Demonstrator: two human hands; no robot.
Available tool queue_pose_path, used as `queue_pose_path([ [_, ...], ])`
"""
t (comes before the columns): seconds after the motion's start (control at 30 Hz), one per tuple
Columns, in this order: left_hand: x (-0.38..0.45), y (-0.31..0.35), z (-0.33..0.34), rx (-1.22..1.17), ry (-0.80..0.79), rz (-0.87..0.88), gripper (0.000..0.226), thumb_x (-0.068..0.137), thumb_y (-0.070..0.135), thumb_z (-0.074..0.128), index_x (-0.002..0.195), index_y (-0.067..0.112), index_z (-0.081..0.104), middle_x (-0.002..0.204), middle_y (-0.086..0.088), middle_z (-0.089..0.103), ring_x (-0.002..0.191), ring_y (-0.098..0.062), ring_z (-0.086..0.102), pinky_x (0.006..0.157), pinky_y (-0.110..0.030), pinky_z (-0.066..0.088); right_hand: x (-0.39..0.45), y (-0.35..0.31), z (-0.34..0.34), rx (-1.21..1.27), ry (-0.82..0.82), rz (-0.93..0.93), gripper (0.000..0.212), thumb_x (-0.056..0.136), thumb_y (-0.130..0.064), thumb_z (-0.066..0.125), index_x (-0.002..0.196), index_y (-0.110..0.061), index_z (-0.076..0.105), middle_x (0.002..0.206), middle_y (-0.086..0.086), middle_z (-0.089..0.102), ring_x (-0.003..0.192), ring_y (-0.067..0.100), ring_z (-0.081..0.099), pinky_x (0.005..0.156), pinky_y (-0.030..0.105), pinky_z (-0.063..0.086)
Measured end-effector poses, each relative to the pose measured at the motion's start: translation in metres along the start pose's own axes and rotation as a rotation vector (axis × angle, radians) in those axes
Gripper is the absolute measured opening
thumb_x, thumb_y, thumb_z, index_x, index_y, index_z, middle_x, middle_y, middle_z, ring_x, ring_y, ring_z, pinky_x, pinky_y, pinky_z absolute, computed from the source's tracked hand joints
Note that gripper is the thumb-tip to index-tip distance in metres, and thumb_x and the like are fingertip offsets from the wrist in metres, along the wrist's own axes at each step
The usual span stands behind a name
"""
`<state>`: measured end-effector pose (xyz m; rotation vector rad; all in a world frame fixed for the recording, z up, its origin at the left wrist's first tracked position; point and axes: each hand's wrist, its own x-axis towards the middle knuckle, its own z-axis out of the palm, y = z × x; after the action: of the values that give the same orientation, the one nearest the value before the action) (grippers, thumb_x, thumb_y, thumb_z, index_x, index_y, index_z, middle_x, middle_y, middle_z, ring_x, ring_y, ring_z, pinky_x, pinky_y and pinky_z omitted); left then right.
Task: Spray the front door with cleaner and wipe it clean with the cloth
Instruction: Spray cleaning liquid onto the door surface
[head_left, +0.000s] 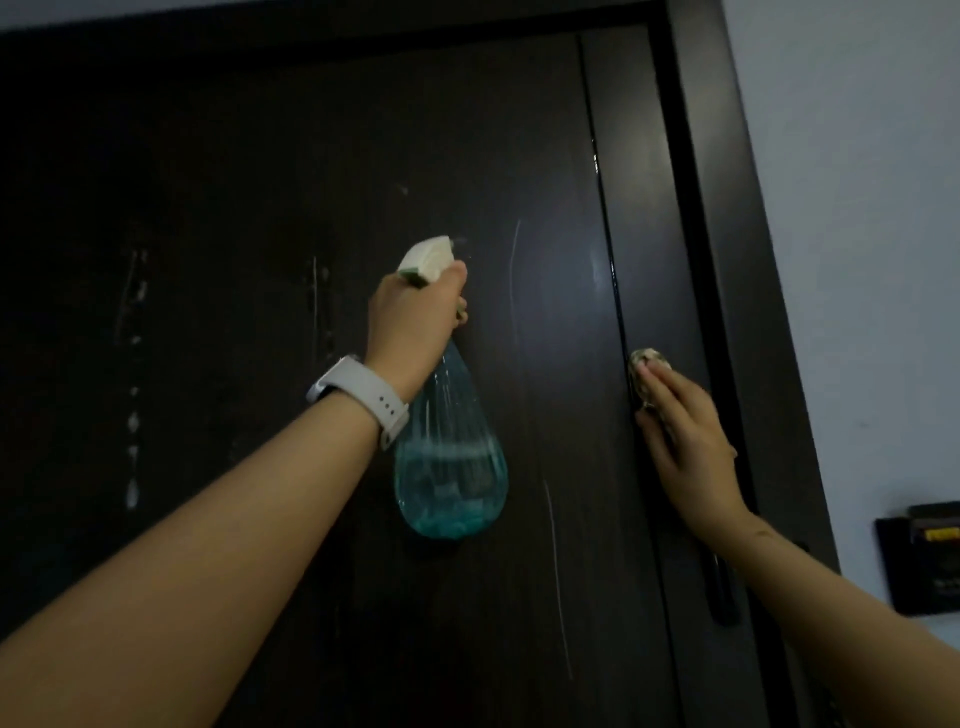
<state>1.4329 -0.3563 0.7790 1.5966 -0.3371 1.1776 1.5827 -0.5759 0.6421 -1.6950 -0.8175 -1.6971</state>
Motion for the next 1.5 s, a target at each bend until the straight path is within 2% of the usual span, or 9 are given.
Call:
queue_pose_path([
  [0.23,0.004,0.000,0.024,0.007,-0.006,0.017,0.016,0.091,0.029,0.062,0.077,0.024,0.060,0.068,0.001,0.062,0.066,-0.015,0.063,0.083,-0.048,0.057,0.000,0.007,0.002,0.021,0.003,-0.011,0.058,0.089,0.001,0.059,0.144,-0.007,0.042,0.143,0.009,0.043,0.134,0.009,0.033,0.114,0.012,0.021],
  [0.5,-0.050,-0.046,0.020,0.047,-0.017,-0.069,0.017,0.087,0.032,0.068,0.070,0.027,0.066,0.072,-0.003,0.071,0.077,-0.021,0.070,0.084,-0.048,0.056,-0.004,0.004,-0.002,0.004,0.011,0.003,0.056,0.089,0.003,0.061,0.142,-0.007,0.045,0.140,0.011,0.047,0.130,0.010,0.034,0.112,0.010,0.021],
  [0.73,-0.146,-0.111,0.016,0.068,-0.135,-0.224,0.002,0.089,0.029,0.067,0.087,0.030,0.067,0.089,-0.007,0.072,0.089,-0.022,0.069,0.082,-0.037,0.054,-0.051,-0.020,-0.011,0.010,-0.042,0.040,0.052,0.089,0.000,0.061,0.139,-0.007,0.049,0.138,0.011,0.049,0.127,0.015,0.040,0.111,0.014,0.026],
  [0.87,-0.185,-0.142,0.017,0.065,-0.122,-0.333,0.017,0.091,0.028,0.065,0.082,0.015,0.067,0.088,-0.021,0.068,0.080,-0.026,0.065,0.070,-0.031,0.051,-0.084,-0.034,-0.012,0.011,-0.105,0.024,0.051,0.088,0.004,0.062,0.138,-0.005,0.051,0.135,0.014,0.051,0.125,0.023,0.043,0.111,0.022,0.030],
  [1.07,-0.203,-0.157,0.012,0.042,-0.109,-0.331,0.016,0.092,0.030,0.063,0.077,0.028,0.059,0.084,-0.014,0.067,0.082,-0.026,0.066,0.067,-0.024,0.050,-0.107,-0.040,-0.013,0.021,-0.148,0.131,0.052,0.089,0.003,0.062,0.139,-0.008,0.050,0.137,0.011,0.050,0.128,0.017,0.040,0.113,0.017,0.027],
  [1.17,-0.214,-0.161,-0.002,0.000,-0.100,-0.363,0.012,0.092,0.029,0.064,0.080,0.026,0.062,0.081,-0.008,0.067,0.079,-0.018,0.066,0.062,-0.013,0.049,-0.120,-0.056,-0.015,0.056,-0.127,0.168,0.049,0.090,0.003,0.062,0.137,-0.005,0.052,0.136,0.010,0.051,0.128,0.017,0.042,0.112,0.022,0.032],
  [1.3,-0.236,-0.173,-0.042,-0.064,-0.057,-0.427,0.009,0.089,0.025,0.067,0.080,0.025,0.066,0.076,0.000,0.069,0.071,-0.003,0.066,0.061,-0.012,0.048,-0.152,-0.094,-0.003,0.144,-0.167,0.226,0.043,0.089,0.002,0.063,0.131,-0.004,0.057,0.131,0.008,0.054,0.123,0.023,0.050,0.108,0.030,0.039],
  [1.43,-0.273,-0.189,-0.108,-0.057,-0.048,-0.479,0.005,0.087,0.024,0.068,0.082,0.025,0.067,0.079,-0.002,0.070,0.073,-0.005,0.065,0.065,-0.014,0.049,-0.202,-0.151,0.030,0.270,-0.290,0.300,0.041,0.087,0.002,0.065,0.128,-0.006,0.060,0.129,0.002,0.055,0.122,0.018,0.052,0.105,0.035,0.044],
  [1.5,-0.294,-0.204,-0.149,-0.067,-0.022,-0.561,0.005,0.084,0.029,0.068,0.086,0.025,0.067,0.083,-0.011,0.067,0.076,-0.013,0.064,0.068,-0.022,0.050,-0.228,-0.184,0.054,0.310,-0.372,0.303,0.043,0.086,0.004,0.066,0.128,-0.006,0.061,0.130,0.005,0.056,0.122,0.019,0.052,0.105,0.036,0.043],
])
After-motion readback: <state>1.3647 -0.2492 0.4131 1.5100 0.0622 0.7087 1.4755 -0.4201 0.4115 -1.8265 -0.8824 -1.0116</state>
